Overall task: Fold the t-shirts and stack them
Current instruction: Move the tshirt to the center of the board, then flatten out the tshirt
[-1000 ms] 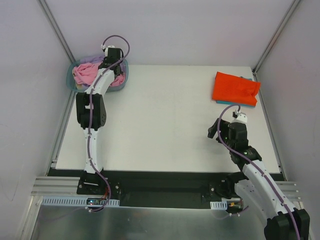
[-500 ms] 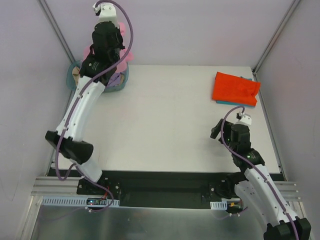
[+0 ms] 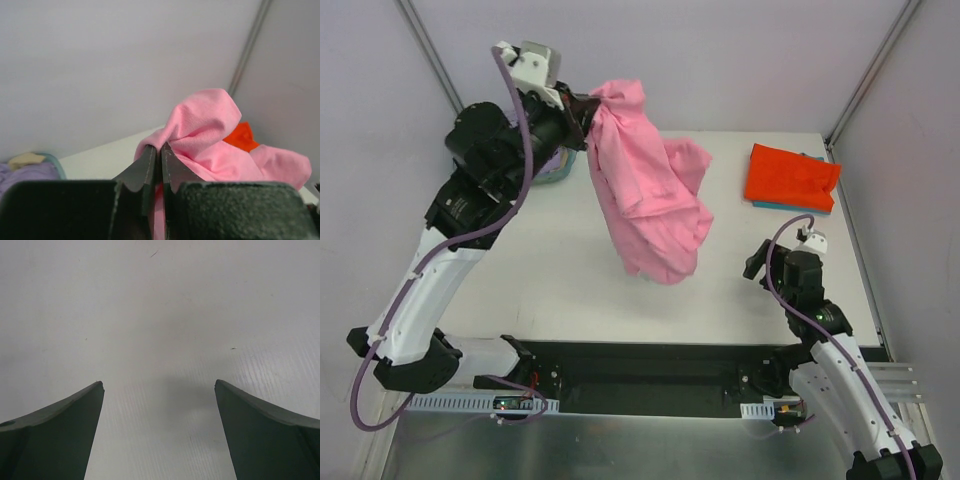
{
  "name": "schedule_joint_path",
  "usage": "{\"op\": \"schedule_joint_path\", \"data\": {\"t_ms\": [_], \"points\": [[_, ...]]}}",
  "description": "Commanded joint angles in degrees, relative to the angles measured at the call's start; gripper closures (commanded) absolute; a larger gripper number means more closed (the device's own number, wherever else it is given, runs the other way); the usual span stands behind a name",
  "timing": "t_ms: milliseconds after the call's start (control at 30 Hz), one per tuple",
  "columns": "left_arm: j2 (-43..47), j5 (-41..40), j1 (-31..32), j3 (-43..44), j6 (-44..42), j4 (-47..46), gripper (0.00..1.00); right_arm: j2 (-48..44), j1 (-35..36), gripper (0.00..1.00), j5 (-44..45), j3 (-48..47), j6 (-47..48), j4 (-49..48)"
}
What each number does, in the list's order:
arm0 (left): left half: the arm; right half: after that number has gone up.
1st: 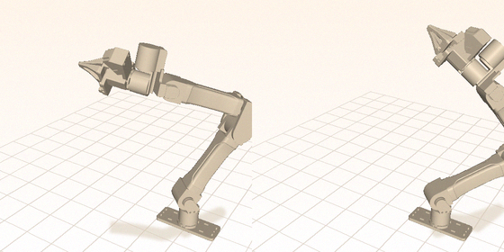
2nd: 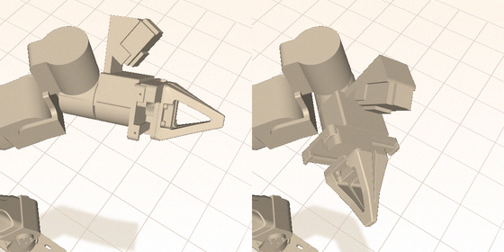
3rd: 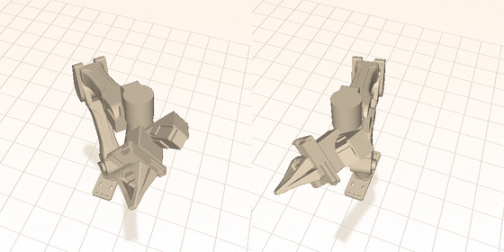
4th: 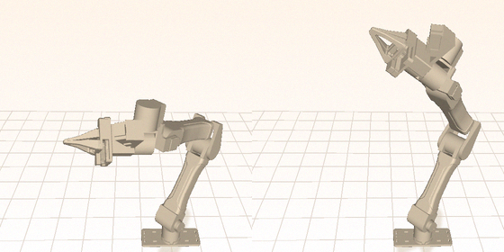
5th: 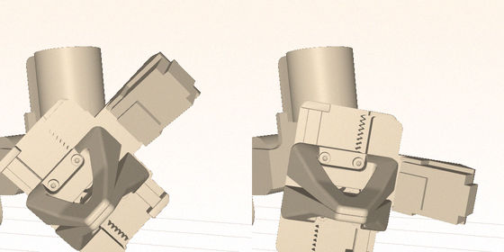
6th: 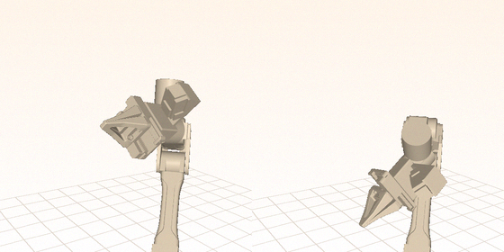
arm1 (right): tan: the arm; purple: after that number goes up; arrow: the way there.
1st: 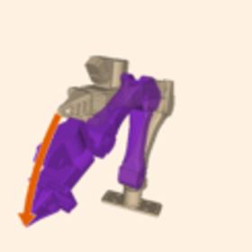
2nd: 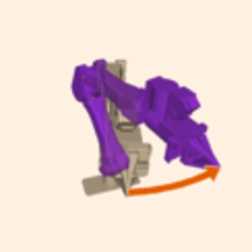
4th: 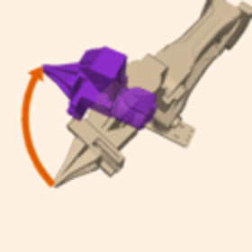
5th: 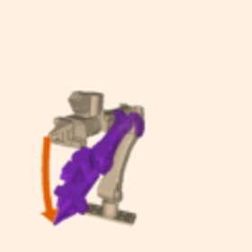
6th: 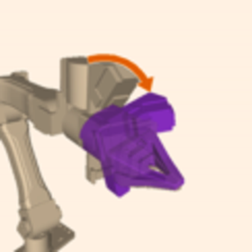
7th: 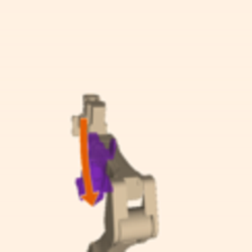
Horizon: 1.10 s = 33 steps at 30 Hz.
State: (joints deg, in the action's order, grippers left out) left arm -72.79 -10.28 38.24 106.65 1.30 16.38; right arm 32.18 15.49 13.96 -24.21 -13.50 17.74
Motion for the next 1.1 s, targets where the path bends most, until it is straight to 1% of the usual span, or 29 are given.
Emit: {"op": "schedule_joint_path", "data": {"t_ms": [0,67,100,133,167,200,267,300,367,400,433,467,500,533,567,600,633,667,700,733,767,800,833,867,900,967,1000,1033,1067], "points": [[-2.1,10.2,1.8,-9.1,4.6,-2.6,1.0,-0.5,0.2,0.03,2.5,-3.2,-1.2,1.5],[-3.5,16.0,2.8,-14.7,5.9,-4.0,0.74,0.0,0.2,0.03,3.0,-3.6,-1.5,2.4],[-4.4,16.3,3.4,-16.1,5.9,-4.8,0.53,0.2,0.2,0.03,3.2,-3.7,-1.4,2.5],[-6.9,15.3,4.4,-17.9,6.1,-5.0,0.33,0.8,0.2,0.03,3.3,-3.8,-1.4,2.7],[-8.4,10.6,5.3,-18.1,5.4,-4.8,0.15,0.9,0.2,0.03,3.0,-4.0,-1.5,2.8],[-9.7,7.5,6.9,-18.3,5.1,-4.3,0.02,1.2,0.2,0.03,2.5,-4.1,-1.5,2.7],[-12.3,-1.5,8.0,-18.5,5.5,-2.1,0.01,2.0,0.2,0.03,1.6,-4.1,-1.5,2.2],[-12.5,-3.8,8.3,-18.8,6.3,-1.4,0.01,2.4,0.2,0.03,0.7,-4.3,-1.4,2.1],[-10.8,-6.9,8.3,-22.3,9.6,-0.7,0.01,3.3,0.2,0.03,0.0,-4.4,-0.9,1.6],[-9.7,-10.2,8.3,-24.2,10.8,-0.8,0.01,3.6,0.2,0.03,-1.3,-4.5,-0.3,1.4],[-6.8,-11.5,8.2,-28.6,12.2,-0.8,0.01,3.8,0.2,0.03,-2.3,-4.5,0.1,1.2],[-5.1,-12.9,8.2,-31.0,15.5,-0.8,0.01,3.9,0.2,0.03,-3.6,-4.4,0.7,-0.1],[-3.4,-14.3,8.2,-33.7,17.1,-0.7,0.01,4.0,0.2,0.03,-7.0,-4.2,1.4,-1.0],[0.2,-15.0,8.2,-39.1,18.6,-0.7,0.01,4.1,0.3,0.03,-8.9,-3.6,2.3,-3.0],[2.2,-15.4,8.1,-42.0,21.8,-0.7,0.01,4.3,0.4,0.03,-10.9,-3.3,2.9,-4.2],[4.0,-15.9,8.2,-44.9,23.7,-0.5,0.01,4.6,0.5,0.03,-15.5,-3.1,3.2,-5.1],[7.9,-17.0,8.0,-50.6,25.9,-0.2,0.01,5.9,1.3,0.03,-17.5,-3.4,4.2,-6.9],[9.8,-17.1,7.9,-53.4,30.6,1.5,0.01,6.7,2.0,0.03,-21.8,-3.7,4.9,-7.6],[11.8,-17.2,7.7,-55.9,33.3,2.6,0.01,7.5,3.2,0.03,-23.3,-4.1,5.8,-8.2],[15.5,-17.1,7.6,-60.8,36.1,4.0,0.01,9.5,6.7,0.03,-24.0,-4.4,6.5,-9.4],[17.4,-16.8,6.9,-63.0,41.8,5.2,0.01,10.4,9.1,0.03,-23.1,-5.7,8.3,-9.6],[20.7,-16.1,6.4,-65.0,44.5,8.6,0.0,11.7,14.5,0.03,-21.9,-6.5,9.4,-9.6],[22.1,-12.9,5.4,-68.0,48.0,10.2,0.01,14.2,17.5,0.03,-20.3,-7.3,10.4,-9.4],[23.5,-10.9,3.3,-69.3,49.2,11.6,0.01,15.6,20.8,0.03,-16.6,-9.5,12.3,-9.3],[25.7,-9.5,2.2,-70.5,50.2,13.8,0.01,18.8,27.2,0.03,-14.3,-10.6,12.8,-9.4],[27.3,-5.7,-0.3,-74.3,52.9,14.6,0.01,22.8,32.4,0.01,-7.8,-15.3,13.1,-8.9],[28.1,-4.4,-1.0,-75.4,53.4,14.6,0.01,27.4,36.3,0.02,-7.6,-17.3,15.2,-8.7],[28.1,-3.7,-1.7,-77.4,54.4,14.7,0.01,29.7,38.1,0.08,-7.3,-19.2,16.0,-8.2],[28.1,-2.6,-2.5,-78.2,55.1,14.7,0.01,32.1,39.8,0.08,-5.7,-20.9,16.4,-8.1]]}}
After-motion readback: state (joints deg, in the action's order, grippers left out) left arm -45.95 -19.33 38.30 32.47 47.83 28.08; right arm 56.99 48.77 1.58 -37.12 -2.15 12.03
